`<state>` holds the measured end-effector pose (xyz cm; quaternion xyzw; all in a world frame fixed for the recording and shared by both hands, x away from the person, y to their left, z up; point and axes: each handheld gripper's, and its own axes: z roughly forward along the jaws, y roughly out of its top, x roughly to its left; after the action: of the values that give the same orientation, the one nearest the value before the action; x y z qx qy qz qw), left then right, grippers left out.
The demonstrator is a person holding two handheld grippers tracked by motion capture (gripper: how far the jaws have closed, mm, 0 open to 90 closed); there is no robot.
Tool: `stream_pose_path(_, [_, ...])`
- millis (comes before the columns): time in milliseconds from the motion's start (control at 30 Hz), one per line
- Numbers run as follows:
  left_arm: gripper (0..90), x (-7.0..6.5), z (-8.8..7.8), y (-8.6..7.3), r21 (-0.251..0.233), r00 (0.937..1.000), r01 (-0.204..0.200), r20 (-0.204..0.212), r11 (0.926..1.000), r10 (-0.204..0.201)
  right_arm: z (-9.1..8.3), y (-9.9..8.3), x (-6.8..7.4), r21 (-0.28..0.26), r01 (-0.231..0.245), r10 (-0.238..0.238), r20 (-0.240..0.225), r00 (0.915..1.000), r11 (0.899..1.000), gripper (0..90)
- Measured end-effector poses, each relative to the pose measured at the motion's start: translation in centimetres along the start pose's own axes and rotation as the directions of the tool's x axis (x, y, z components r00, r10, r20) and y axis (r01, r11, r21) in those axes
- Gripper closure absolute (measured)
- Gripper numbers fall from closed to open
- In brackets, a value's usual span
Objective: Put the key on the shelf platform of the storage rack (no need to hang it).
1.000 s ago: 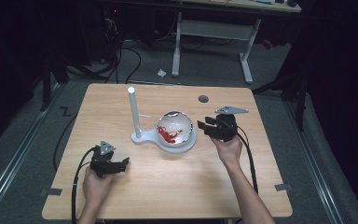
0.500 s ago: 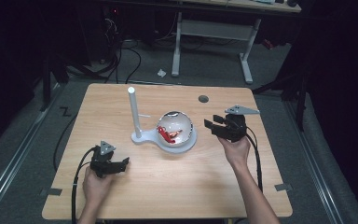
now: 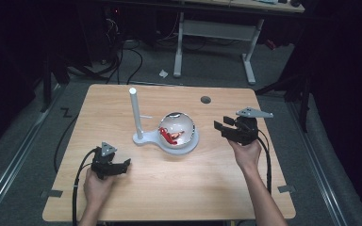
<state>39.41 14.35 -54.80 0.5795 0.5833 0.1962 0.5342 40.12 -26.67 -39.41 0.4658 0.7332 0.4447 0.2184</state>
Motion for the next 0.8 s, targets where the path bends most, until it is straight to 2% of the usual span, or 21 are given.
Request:
stream_pose_path(167, [19.5, 0.0, 0.1, 0.0, 0.001, 1.0, 0.0, 0.0, 1.0, 0.0, -0.7, 0.0, -0.1, 0.01, 0.006, -0.006, 0.008, 0.9999, 1.0, 51.1])
stream_pose_path(800, [19.5, 0.0, 0.1, 0.0, 0.001, 1.0, 0.0, 0.0, 1.0, 0.0, -3.7, -0.5, -0.6, -0.015, 0.008, -0.008, 0.028, 0.9996, 1.0, 51.1])
